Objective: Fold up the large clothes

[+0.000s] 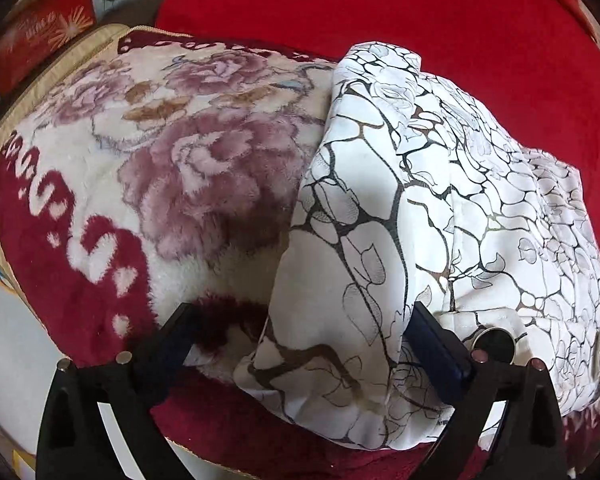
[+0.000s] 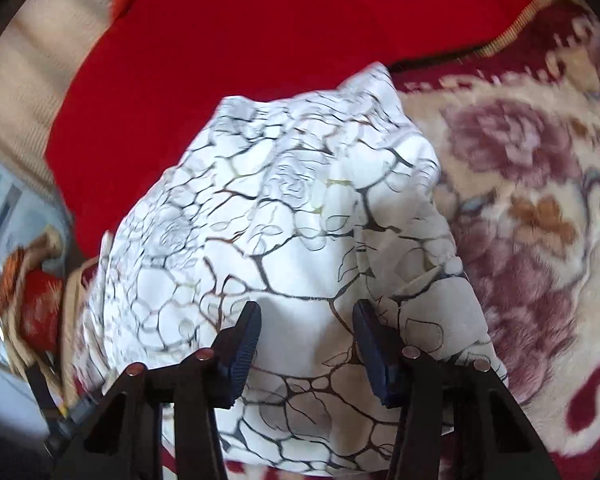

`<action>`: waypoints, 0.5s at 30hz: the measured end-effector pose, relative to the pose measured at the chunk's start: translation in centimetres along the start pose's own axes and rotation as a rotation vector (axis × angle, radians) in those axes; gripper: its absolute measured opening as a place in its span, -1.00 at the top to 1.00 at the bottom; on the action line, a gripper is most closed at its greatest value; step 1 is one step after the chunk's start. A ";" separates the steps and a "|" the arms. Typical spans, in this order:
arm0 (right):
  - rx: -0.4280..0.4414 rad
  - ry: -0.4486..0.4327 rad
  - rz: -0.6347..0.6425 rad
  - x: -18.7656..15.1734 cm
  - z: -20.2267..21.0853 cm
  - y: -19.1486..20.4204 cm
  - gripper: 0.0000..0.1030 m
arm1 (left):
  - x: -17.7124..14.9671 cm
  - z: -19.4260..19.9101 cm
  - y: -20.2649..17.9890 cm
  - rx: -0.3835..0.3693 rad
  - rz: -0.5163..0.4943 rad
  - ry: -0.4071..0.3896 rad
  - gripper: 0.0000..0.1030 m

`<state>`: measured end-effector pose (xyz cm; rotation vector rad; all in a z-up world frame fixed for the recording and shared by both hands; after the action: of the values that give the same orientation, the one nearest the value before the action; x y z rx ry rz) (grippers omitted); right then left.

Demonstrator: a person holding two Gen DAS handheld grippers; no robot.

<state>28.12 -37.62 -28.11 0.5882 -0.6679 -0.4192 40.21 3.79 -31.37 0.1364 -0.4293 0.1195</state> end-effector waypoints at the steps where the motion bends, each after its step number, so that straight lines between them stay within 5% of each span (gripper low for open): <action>1: 0.000 0.004 0.016 0.0 0.0 0.1 -0.02 | -0.1 0.1 -0.4 0.025 -0.017 -0.007 -1.00; 4: 0.007 0.002 0.039 -0.3 -0.1 -0.1 0.03 | -0.5 0.4 -1.0 0.080 -0.005 0.003 -1.00; 10: 0.007 0.017 0.077 -0.1 0.5 0.0 0.07 | -1.9 3.5 0.3 0.074 0.011 0.125 -1.00; 15: -0.030 0.164 0.104 0.1 1.8 1.1 0.09 | 0.5 10.3 0.7 0.146 -0.027 -0.010 -1.00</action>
<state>27.17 -37.49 -26.25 0.5502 -0.5316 -0.2797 36.37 2.88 -21.85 0.2862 -0.4284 0.1241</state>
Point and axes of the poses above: each gripper's, at about its wrist camera, not at the fingertips, and z roughly against the way its jaws point, y to its left, x to its top, the point moved 2 cm from there along -z, roughly the way its jaws point, and after that the axes turned 14 degrees about x, right-handed, at the moved point
